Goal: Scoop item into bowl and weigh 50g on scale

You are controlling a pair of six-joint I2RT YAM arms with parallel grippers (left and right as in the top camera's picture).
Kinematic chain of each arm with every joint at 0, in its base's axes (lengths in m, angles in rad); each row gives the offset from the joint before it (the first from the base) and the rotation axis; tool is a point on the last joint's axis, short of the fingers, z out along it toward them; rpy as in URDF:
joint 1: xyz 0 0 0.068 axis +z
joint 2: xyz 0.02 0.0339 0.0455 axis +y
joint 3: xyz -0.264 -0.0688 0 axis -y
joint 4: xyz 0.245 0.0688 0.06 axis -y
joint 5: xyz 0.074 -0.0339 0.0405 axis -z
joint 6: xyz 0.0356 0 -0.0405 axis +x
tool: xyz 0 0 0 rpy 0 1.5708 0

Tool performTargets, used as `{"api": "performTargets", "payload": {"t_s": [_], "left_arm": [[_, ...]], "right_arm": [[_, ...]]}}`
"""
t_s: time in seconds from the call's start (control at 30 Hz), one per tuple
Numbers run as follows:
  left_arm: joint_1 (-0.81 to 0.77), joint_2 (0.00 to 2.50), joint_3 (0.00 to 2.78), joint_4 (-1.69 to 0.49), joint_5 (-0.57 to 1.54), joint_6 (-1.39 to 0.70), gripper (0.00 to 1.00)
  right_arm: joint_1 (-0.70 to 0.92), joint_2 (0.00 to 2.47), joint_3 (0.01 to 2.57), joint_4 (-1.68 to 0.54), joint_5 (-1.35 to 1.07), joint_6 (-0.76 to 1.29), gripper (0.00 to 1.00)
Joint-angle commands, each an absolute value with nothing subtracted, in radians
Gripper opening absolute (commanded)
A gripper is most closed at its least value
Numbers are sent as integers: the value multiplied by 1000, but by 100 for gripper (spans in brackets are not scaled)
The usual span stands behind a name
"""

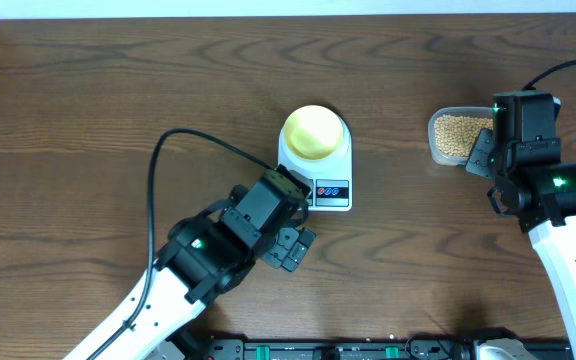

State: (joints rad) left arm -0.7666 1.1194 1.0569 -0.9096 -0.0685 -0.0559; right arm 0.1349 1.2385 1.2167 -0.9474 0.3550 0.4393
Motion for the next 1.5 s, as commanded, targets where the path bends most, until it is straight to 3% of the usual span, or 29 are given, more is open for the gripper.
{"api": "performTargets", "payload": {"t_s": [0.0,0.33,0.63,1.47], "left_arm": [[-762,1103,1071,-911,-133,-65,98],[-762,1222,1069,-760,-107,-66,98],[-762,1517,1069,-551,120,-65,98],[-762,1810,1064,-323,132,-88,98]], "right_arm": [[133,1224,1230,-931,368,440,1],[133,1230,1230,-924,368,440,1],[133,1230,1230,-932,368,440,2],[133,1229,1230,-931,330,440,1]]}}
